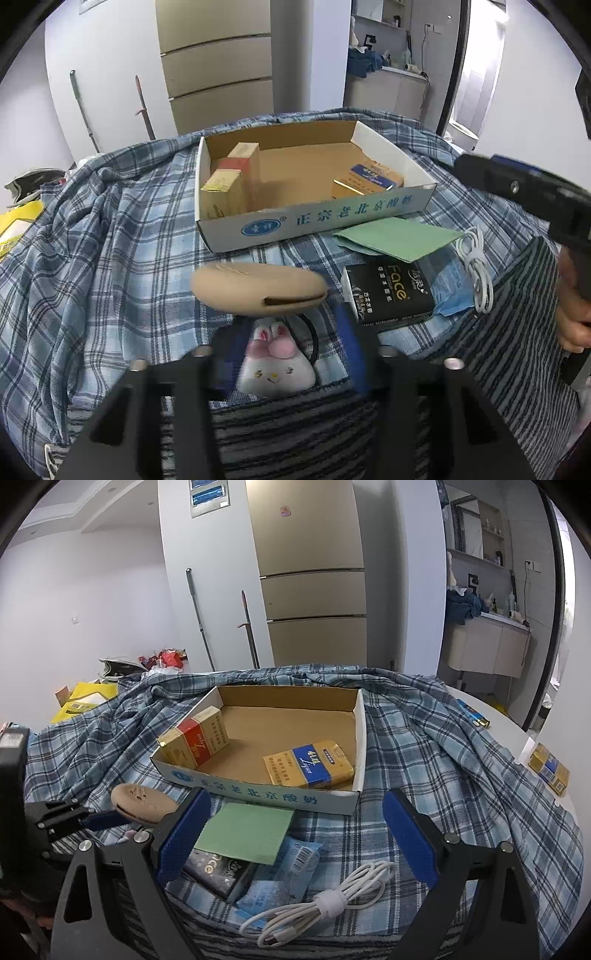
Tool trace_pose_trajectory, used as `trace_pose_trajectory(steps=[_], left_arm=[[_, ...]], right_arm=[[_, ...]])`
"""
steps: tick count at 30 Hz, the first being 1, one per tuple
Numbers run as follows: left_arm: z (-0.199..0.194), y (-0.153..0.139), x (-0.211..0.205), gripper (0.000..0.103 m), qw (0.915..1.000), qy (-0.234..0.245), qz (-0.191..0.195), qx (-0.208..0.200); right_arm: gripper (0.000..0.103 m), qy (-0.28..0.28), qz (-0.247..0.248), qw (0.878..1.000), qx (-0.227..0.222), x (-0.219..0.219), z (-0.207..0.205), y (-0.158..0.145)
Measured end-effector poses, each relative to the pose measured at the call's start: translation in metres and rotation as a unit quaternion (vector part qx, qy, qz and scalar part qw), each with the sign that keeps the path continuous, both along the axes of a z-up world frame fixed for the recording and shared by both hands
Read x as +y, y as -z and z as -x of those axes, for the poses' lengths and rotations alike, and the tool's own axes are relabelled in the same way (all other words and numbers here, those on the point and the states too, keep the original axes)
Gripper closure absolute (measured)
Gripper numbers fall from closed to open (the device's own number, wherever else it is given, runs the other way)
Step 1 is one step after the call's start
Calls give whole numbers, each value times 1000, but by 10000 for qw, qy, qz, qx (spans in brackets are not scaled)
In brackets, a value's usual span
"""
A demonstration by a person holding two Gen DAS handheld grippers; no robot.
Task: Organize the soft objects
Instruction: 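Grasp the tan round cushion edge with the left tool and lift it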
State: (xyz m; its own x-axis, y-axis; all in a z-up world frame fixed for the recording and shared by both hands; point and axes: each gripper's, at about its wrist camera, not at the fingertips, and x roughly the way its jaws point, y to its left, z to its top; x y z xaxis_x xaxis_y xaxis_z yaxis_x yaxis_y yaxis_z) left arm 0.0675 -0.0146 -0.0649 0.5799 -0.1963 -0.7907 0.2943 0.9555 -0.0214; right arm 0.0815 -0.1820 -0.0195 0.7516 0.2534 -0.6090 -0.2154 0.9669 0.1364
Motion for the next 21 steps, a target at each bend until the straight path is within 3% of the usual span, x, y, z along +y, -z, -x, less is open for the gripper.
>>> trace_pose_trajectory(steps=[7, 13, 17, 21], left_arm=[[-2, 5, 0, 40, 9996, -72, -232, 116], [-12, 2, 14, 40, 9977, 22, 508, 454], [-17, -4, 16, 40, 9975, -103, 531, 451], [-24, -10, 19, 40, 9975, -254, 516, 422]], right_arm=[[9, -32, 17, 10000, -68, 4, 2, -9], [9, 36, -7, 10000, -63, -1, 2, -4], [9, 28, -567, 9983, 112, -14, -2, -1], [9, 48, -552, 9984, 138, -16, -5, 4]])
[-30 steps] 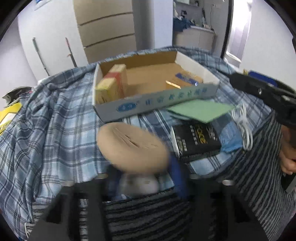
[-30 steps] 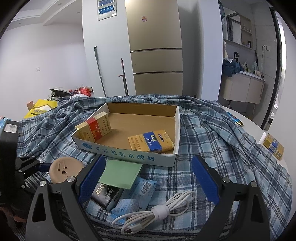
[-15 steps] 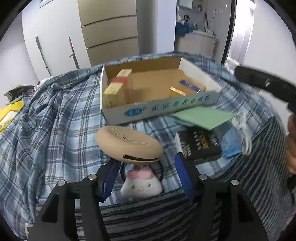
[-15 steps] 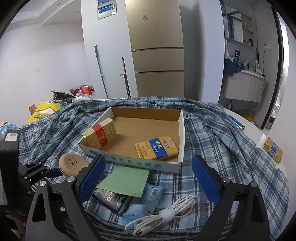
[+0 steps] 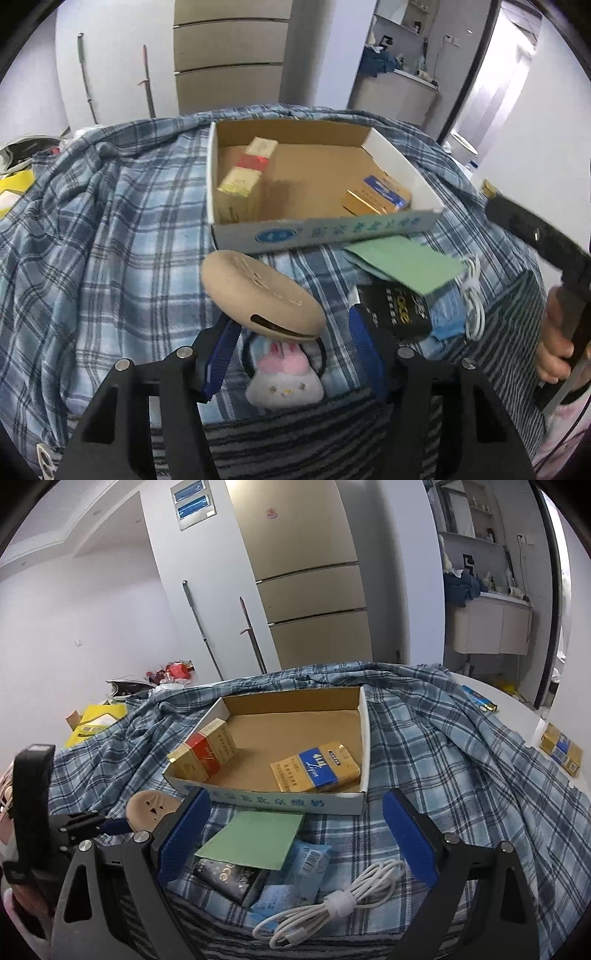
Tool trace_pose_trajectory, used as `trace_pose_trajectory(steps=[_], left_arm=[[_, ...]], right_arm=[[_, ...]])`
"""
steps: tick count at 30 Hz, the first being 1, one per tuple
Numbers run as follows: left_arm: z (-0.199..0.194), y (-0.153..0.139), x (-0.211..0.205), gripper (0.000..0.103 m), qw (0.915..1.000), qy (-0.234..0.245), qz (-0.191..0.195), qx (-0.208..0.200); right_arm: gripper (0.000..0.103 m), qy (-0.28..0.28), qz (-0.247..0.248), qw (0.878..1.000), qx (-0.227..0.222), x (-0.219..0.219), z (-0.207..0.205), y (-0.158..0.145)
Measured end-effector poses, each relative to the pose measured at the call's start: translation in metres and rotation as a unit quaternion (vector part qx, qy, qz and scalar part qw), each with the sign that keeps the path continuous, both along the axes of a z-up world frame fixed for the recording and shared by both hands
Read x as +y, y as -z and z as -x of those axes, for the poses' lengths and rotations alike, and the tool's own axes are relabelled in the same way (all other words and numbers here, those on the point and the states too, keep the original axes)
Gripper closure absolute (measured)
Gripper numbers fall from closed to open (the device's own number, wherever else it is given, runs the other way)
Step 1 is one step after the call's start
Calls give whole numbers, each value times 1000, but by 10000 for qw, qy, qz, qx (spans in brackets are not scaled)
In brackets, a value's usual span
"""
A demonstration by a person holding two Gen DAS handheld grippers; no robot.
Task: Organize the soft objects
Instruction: 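Grasp the tan round cushion edge with the left tool and lift it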
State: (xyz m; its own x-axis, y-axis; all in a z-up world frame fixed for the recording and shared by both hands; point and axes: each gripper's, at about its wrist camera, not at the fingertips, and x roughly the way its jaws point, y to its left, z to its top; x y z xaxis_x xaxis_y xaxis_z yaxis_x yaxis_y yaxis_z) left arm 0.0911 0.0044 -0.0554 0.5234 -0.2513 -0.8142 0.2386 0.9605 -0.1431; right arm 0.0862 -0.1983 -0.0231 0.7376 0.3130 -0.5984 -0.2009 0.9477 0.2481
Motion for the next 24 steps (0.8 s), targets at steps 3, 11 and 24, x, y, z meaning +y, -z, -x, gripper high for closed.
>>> trace_pose_trajectory(steps=[3, 11, 24], left_arm=[[-7, -4, 1, 49, 9999, -148, -39, -3], [-22, -6, -16, 70, 9994, -92, -317, 40], [3, -4, -27, 92, 9959, 202, -617, -633]], right_arm=[[9, -6, -17, 10000, 6, -1, 0, 3], [9, -39, 67, 10000, -12, -2, 1, 4], [9, -104, 312, 9993, 161, 8, 0, 18]])
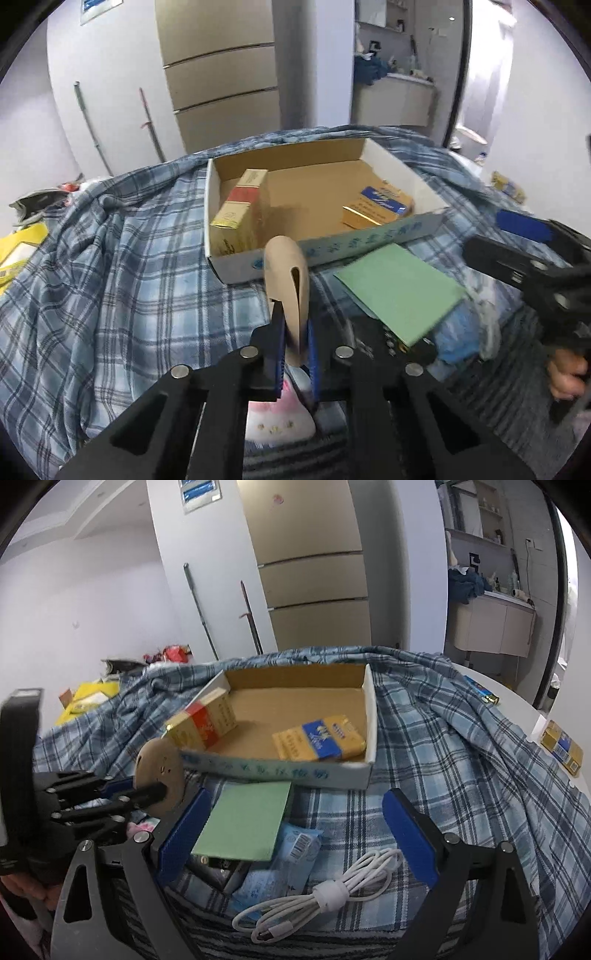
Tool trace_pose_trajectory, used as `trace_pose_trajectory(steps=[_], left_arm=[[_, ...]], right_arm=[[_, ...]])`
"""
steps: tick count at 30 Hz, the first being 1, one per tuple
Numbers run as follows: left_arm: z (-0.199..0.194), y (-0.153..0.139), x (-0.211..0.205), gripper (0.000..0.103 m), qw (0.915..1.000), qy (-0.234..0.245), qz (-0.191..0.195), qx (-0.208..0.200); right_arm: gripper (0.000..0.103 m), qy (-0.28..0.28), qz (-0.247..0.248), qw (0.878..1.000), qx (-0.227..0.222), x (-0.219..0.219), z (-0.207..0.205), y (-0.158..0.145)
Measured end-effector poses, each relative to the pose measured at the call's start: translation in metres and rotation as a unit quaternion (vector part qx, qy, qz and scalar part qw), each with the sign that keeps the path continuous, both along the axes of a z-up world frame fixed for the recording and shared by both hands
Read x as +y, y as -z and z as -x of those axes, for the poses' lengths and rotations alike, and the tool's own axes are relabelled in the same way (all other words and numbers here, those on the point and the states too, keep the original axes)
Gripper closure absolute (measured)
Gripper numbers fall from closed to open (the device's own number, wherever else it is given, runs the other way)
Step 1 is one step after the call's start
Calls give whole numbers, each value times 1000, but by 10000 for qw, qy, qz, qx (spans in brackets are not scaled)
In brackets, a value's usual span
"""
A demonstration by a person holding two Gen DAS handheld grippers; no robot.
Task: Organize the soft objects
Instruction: 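Grasp the tan round cushion edge with the left tool and lift it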
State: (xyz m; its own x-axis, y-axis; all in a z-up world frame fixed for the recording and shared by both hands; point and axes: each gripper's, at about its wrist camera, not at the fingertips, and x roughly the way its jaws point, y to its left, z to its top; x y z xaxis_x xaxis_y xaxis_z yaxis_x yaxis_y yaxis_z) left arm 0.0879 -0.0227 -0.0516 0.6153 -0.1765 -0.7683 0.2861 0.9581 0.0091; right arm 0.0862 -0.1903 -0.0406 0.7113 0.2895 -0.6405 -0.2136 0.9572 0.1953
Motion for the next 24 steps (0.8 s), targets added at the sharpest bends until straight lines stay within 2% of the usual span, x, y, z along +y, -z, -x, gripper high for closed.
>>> trace_pose_trajectory(steps=[9, 13, 16, 24], left_arm=[[37, -25, -3, 93, 9979, 620, -149, -73], [31, -17, -7, 93, 9981, 551, -277, -7], [23, -4, -9, 93, 9984, 504, -186, 169], [10, -1, -13, 91, 9988, 348, -310, -158]], right_arm=[[9, 78, -19, 10000, -30, 1, 1, -1], [9, 27, 46, 10000, -55, 4, 3, -1], [9, 0, 22, 10000, -28, 3, 3, 1], [9, -89, -35, 9999, 56, 2, 3, 6]])
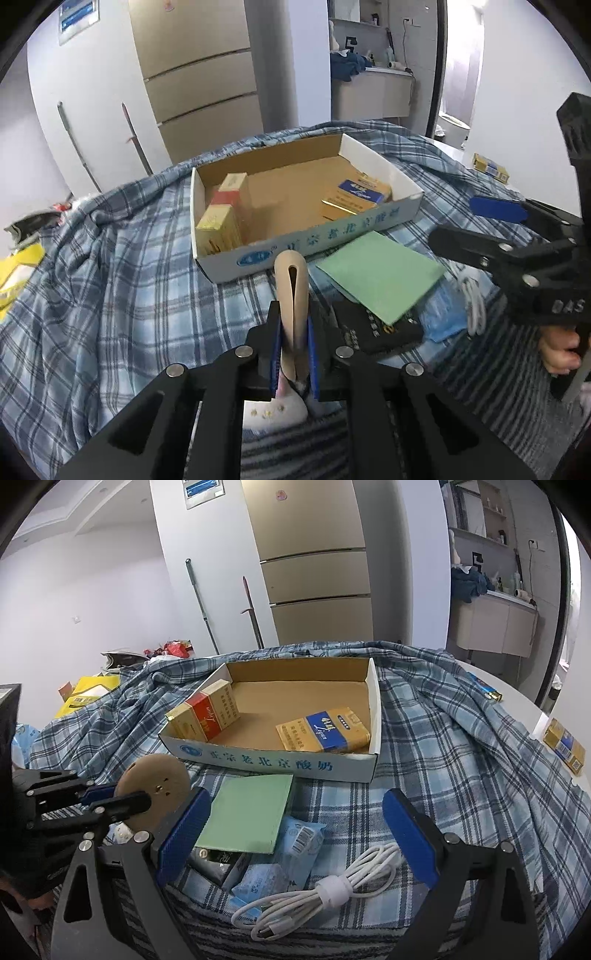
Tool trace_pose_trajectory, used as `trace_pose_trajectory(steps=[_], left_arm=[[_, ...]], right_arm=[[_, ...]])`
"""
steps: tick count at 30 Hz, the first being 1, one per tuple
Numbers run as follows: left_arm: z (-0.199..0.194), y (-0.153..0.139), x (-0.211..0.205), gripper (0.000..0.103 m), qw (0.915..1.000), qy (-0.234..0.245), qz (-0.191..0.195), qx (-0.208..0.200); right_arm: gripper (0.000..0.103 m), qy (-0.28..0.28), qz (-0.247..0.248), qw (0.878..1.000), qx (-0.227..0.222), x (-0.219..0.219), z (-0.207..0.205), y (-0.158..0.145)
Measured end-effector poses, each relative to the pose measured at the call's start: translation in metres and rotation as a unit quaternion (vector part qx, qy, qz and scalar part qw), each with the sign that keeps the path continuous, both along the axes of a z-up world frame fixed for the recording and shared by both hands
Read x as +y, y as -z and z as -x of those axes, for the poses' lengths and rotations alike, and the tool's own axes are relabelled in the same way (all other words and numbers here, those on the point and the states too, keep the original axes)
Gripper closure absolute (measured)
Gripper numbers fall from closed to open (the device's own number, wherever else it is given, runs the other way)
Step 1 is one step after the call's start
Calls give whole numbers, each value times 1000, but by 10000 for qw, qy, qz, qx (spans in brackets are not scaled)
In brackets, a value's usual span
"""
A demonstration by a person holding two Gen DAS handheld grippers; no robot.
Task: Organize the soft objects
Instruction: 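Grasp the tan round cushion edge with the left tool and lift it, then grasp the green card with right tool while left tool holds the cushion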
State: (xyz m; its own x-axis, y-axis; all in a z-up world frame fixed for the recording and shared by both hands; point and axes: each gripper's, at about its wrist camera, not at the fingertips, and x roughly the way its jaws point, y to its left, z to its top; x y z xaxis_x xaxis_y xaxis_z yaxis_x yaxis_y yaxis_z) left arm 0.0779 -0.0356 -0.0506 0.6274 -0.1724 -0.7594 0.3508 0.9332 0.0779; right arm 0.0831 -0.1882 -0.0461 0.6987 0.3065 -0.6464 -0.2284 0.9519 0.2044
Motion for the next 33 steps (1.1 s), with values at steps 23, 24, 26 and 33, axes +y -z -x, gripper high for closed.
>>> trace_pose_trajectory(steps=[23, 24, 26, 33], left_arm=[[18, -19, 36, 93, 9853, -372, 995, -1337], [20, -22, 41, 93, 9816, -451, 1118, -1480], [23, -23, 50, 93, 9752, -645, 1282, -1685], [20, -21, 56, 93, 9729, -842, 1252, -1751]], right_arm=[[9, -57, 286, 9993, 245, 19, -6, -6], [9, -59, 368, 9990, 252, 23, -6, -7], [9, -72, 574, 9979, 283, 34, -9, -10], [9, -63, 972, 9922, 774, 69, -31, 1]])
